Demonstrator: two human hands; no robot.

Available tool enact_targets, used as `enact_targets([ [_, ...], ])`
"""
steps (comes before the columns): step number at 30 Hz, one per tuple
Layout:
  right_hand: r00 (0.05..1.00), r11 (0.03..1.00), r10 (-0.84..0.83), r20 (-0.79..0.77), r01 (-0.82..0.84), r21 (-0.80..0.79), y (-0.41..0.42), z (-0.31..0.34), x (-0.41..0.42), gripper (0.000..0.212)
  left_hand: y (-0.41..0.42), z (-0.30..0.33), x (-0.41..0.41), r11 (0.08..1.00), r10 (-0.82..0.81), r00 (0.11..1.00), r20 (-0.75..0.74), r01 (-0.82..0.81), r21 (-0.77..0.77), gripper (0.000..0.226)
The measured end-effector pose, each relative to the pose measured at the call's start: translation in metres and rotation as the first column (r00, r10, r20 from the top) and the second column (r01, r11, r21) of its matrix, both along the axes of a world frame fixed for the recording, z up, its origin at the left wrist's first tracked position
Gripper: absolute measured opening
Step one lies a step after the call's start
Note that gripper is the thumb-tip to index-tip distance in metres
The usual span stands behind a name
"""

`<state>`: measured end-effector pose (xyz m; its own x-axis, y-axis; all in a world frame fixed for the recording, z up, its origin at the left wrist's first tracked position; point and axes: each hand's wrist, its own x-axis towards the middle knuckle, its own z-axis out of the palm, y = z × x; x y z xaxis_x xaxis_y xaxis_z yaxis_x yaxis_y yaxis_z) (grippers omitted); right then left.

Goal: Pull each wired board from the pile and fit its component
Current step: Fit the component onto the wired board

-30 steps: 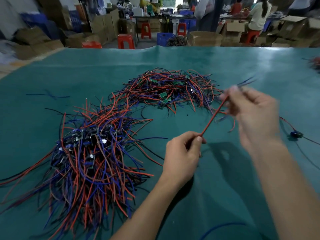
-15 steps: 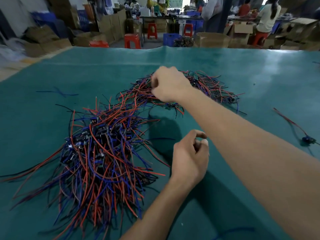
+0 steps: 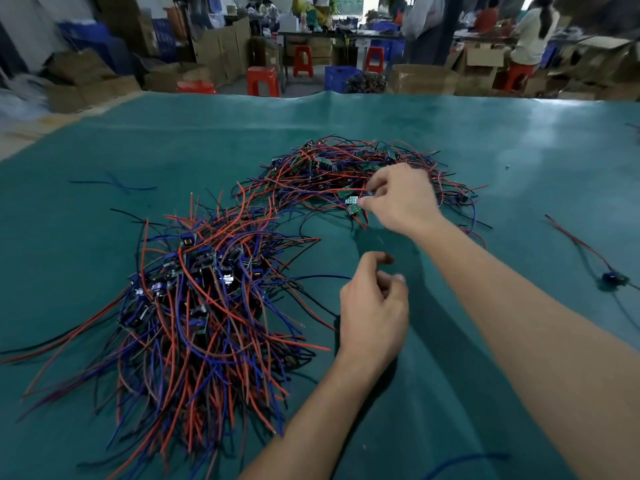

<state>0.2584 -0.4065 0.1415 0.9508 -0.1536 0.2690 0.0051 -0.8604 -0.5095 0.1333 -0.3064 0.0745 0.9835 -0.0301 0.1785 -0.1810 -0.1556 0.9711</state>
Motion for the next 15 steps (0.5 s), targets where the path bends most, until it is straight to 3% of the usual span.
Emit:
enact_targets([
  [2,0.996,0.995,-0.041,0.082,0.033,0.095,-0.013,0.011,-0.024,0.014,-0.001,0.000,0.001,0.999,0.010,1.000,-0.016,-0.011,-0.048,0.017],
  [4,0.993,0.967,-0.061,0.106,0.032,0.253,-0.021,0.018,-0.052,0.020,-0.001,0.000,0.002,0.996,0.000,1.000,-0.032,-0.003,-0.090,0.021],
  [7,0.995,0.769,0.089,0.042,-0.095,0.631,-0.019,0.016,-0.093,0.017,-0.002,0.000,0.000,0.992,-0.046,0.999,-0.019,0.044,-0.117,0.033],
  [9,0.982,0.619,0.190,-0.004,-0.117,0.776,-0.016,0.004,-0.110,0.013,-0.002,-0.001,0.001,0.990,-0.076,0.997,-0.004,0.075,-0.121,0.036],
  [12,0.975,0.489,0.216,-0.047,-0.066,0.870,-0.014,-0.015,-0.117,0.015,-0.001,-0.005,0.003,0.989,-0.078,0.997,0.001,0.077,-0.122,0.032],
  [13,0.979,0.481,0.200,-0.035,-0.067,0.874,-0.014,-0.020,-0.118,0.016,-0.001,-0.005,0.004,0.987,-0.084,0.996,-0.012,0.081,-0.142,0.031],
  [15,0.987,0.556,0.156,0.027,-0.110,0.824,-0.017,-0.027,-0.116,0.020,-0.001,-0.005,0.006,0.977,-0.102,0.995,-0.024,0.095,-0.190,0.027],
])
